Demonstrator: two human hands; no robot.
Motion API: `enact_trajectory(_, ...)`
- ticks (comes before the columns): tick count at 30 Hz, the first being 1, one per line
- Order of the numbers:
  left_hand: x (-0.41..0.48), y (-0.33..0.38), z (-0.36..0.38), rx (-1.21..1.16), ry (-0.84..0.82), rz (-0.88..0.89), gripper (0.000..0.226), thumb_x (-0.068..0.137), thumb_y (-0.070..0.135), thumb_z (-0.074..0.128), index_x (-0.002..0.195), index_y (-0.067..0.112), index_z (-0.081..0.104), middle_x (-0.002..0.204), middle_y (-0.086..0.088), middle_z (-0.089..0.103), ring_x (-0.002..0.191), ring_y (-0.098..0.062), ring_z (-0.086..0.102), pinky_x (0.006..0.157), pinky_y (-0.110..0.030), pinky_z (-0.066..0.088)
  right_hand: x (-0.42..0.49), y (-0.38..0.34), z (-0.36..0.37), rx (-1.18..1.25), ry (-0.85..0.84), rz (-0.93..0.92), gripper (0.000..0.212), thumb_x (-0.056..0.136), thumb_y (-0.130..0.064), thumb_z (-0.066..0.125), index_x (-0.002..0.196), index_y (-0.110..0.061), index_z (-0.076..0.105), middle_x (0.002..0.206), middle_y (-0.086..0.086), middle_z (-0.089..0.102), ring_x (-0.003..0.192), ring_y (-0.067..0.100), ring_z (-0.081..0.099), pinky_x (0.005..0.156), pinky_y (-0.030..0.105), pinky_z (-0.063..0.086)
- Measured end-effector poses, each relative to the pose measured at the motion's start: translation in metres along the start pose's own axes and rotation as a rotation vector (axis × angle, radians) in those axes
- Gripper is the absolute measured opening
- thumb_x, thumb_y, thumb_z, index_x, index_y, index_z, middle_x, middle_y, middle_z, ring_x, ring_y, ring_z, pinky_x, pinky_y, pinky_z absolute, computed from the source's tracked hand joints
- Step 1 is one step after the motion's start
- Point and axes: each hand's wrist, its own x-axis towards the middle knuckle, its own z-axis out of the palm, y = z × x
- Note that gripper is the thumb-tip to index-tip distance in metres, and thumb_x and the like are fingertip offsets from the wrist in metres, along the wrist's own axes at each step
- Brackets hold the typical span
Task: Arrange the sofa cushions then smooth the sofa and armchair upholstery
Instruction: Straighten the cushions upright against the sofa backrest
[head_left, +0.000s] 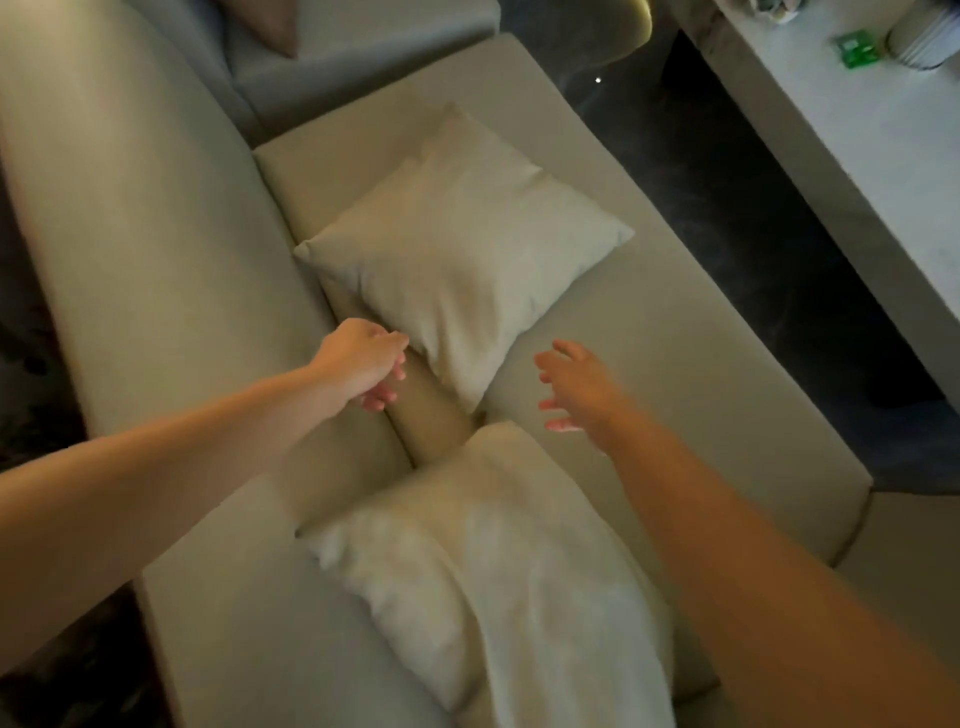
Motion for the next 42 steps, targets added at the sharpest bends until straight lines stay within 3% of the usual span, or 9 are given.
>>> enact_trajectory(4, 0.059, -0.018, -0.007, -0.172, -0.079, -0.118, 0.027, 0.096, 0.032, 0.054, 0.089, 0.006, 0.057, 0.095, -0.016, 0.063, 0.052, -0.026, 0.060, 0.040, -0.031, 0.056, 0.040, 0.008, 0.063, 0.147, 0.051, 0.082, 0.066, 0.094, -0.033, 0.055, 0.152, -0.033, 0.023, 0.134, 0.005, 0.049, 0.110, 0.034, 0.057, 0.074, 0.044, 0.057)
enact_trajectory(12, 0.127, 0.000, 0.002, -0.456, -0.176, -0.277, 0.040, 0.097, 0.037, 0.052, 0.126, 0.010, 0.047, 0.116, -0.013, 0.057, 0.068, -0.032, 0.066, 0.051, -0.036, 0.057, 0.084, 0.009, 0.134, 0.415, 0.167, 0.145, 0.078, 0.091, -0.032, 0.062, 0.150, -0.046, 0.014, 0.130, -0.015, 0.042, 0.110, 0.024, 0.054, 0.076, 0.047, 0.054)
enact_trajectory(16, 0.142, -0.003, 0.003, -0.502, -0.094, -0.263, 0.029, 0.097, 0.028, 0.057, 0.113, 0.004, 0.054, 0.090, -0.014, 0.058, 0.054, -0.024, 0.059, 0.035, -0.027, 0.052, 0.093, 0.009, 0.138, 0.314, 0.215, 0.083, 0.061, 0.093, -0.033, 0.062, 0.147, -0.029, 0.034, 0.127, 0.007, 0.061, 0.097, 0.032, 0.066, 0.052, 0.031, 0.050)
enact_trajectory(19, 0.138, 0.002, -0.005, -0.534, -0.057, -0.238, 0.038, 0.094, 0.040, 0.059, 0.108, 0.005, 0.052, 0.088, -0.012, 0.059, 0.055, -0.023, 0.058, 0.036, -0.026, 0.050, 0.085, -0.003, 0.136, 0.309, 0.199, 0.055, 0.034, 0.096, -0.021, 0.059, 0.129, -0.020, 0.055, 0.102, 0.003, 0.068, 0.069, 0.021, 0.063, 0.041, 0.024, 0.045)
enact_trajectory(22, 0.128, 0.010, -0.020, -0.472, 0.024, -0.127, 0.042, 0.089, 0.054, 0.058, 0.095, 0.014, 0.051, 0.086, -0.013, 0.060, 0.059, -0.023, 0.059, 0.040, -0.027, 0.050, 0.065, -0.031, 0.136, 0.329, 0.073, 0.125, 0.023, 0.097, -0.015, 0.058, 0.120, -0.019, 0.059, 0.104, 0.004, 0.068, 0.063, 0.017, 0.062, 0.037, 0.019, 0.045)
enact_trajectory(28, 0.089, 0.038, -0.086, -0.147, 0.198, 0.280, 0.035, 0.095, 0.020, 0.050, 0.060, 0.015, 0.049, 0.069, -0.017, 0.062, 0.046, -0.022, 0.061, 0.032, -0.023, 0.047, 0.005, -0.080, 0.155, 0.488, -0.176, 0.213, 0.010, 0.101, -0.008, 0.046, 0.103, -0.007, 0.056, 0.083, 0.012, 0.058, 0.057, 0.018, 0.049, 0.028, 0.017, 0.029)
enact_trajectory(32, 0.052, 0.059, -0.125, -0.013, 0.221, 0.455, 0.035, 0.097, 0.018, 0.048, 0.062, 0.016, 0.050, 0.058, -0.010, 0.060, 0.039, -0.016, 0.063, 0.033, -0.022, 0.047, -0.037, -0.099, 0.171, 0.621, -0.310, 0.322, 0.010, 0.100, -0.005, 0.047, 0.101, -0.002, 0.056, 0.093, 0.012, 0.055, 0.062, 0.014, 0.044, 0.029, 0.015, 0.025)
enact_trajectory(38, 0.017, 0.039, -0.145, -0.063, 0.321, 0.294, 0.024, 0.098, 0.015, 0.045, 0.078, 0.007, 0.056, 0.081, -0.022, 0.066, 0.043, -0.021, 0.064, 0.031, -0.021, 0.045, -0.087, -0.103, 0.183, 0.538, -0.355, 0.287, 0.016, 0.102, -0.012, 0.047, 0.091, -0.005, 0.057, 0.082, 0.008, 0.059, 0.060, 0.013, 0.048, 0.039, 0.016, 0.030)
enact_trajectory(42, -0.007, 0.040, -0.143, -0.004, 0.305, 0.292, 0.024, 0.096, 0.014, 0.047, 0.088, -0.001, 0.064, 0.076, -0.022, 0.069, 0.051, -0.028, 0.068, 0.040, -0.037, 0.057, -0.110, -0.091, 0.179, 0.375, -0.314, 0.181, 0.011, 0.100, -0.010, 0.048, 0.096, -0.008, 0.058, 0.079, 0.009, 0.060, 0.062, 0.018, 0.054, 0.047, 0.024, 0.042)
